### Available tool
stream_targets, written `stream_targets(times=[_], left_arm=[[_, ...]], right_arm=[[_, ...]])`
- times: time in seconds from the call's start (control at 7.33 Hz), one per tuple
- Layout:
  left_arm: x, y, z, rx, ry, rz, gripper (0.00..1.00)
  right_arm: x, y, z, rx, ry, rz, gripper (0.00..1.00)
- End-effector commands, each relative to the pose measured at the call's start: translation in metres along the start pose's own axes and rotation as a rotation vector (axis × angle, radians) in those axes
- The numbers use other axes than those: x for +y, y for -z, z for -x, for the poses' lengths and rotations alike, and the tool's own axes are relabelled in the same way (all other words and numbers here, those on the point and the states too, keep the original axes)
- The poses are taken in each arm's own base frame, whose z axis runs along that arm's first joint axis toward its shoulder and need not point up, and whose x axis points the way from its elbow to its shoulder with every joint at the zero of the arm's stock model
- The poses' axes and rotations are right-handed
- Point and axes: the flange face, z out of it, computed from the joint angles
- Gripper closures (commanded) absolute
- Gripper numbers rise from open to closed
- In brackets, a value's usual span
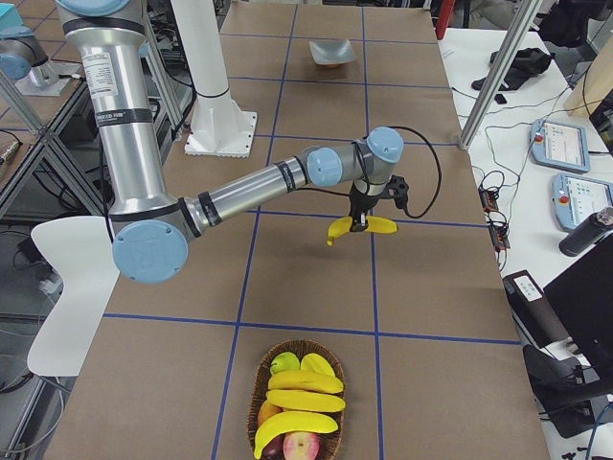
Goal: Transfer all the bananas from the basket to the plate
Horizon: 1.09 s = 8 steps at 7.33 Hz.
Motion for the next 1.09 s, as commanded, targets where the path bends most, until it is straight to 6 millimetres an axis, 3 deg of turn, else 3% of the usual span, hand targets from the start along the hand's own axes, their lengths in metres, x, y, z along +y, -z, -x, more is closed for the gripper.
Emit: stream_targets(times=[0.0, 0.14, 0.41, 0.55, 0.68, 0.82, 0.96], left_arm=[[-0.050, -0.006, -0.061, 0.098, 0.019, 0.031, 0.01], [-0.065, -0.007, -0.084, 0.118, 0.012, 0.038, 0.01], [-0.081, -0.043, -0.134, 0.138, -0.030, 0.102, 0.01], [-0.092, -0.051, -0.164, 0.147, -0.014, 0.116, 0.02], [-0.101, -0.058, -0.196, 0.158, -0.001, 0.133, 0.02], [-0.101, -0.059, -0.215, 0.190, 0.011, 0.156, 0.02], [-0.096, -0.065, -0.240, 0.217, -0.025, 0.152, 0.02]], right_arm=[[-0.011, -0.006, 0.142, -0.071, 0.000, 0.044, 1.00], [-0.005, -0.010, 0.212, -0.100, 0.004, 0.061, 1.00], [0.020, -0.012, 0.305, -0.152, 0.058, 0.088, 1.00], [0.027, -0.002, 0.348, -0.181, 0.042, 0.089, 1.00], [0.034, 0.010, 0.382, -0.225, 0.040, 0.080, 1.00], [0.046, 0.010, 0.404, -0.286, 0.011, 0.073, 1.00], [0.045, 0.008, 0.416, -0.354, -0.028, 0.056, 1.00]])
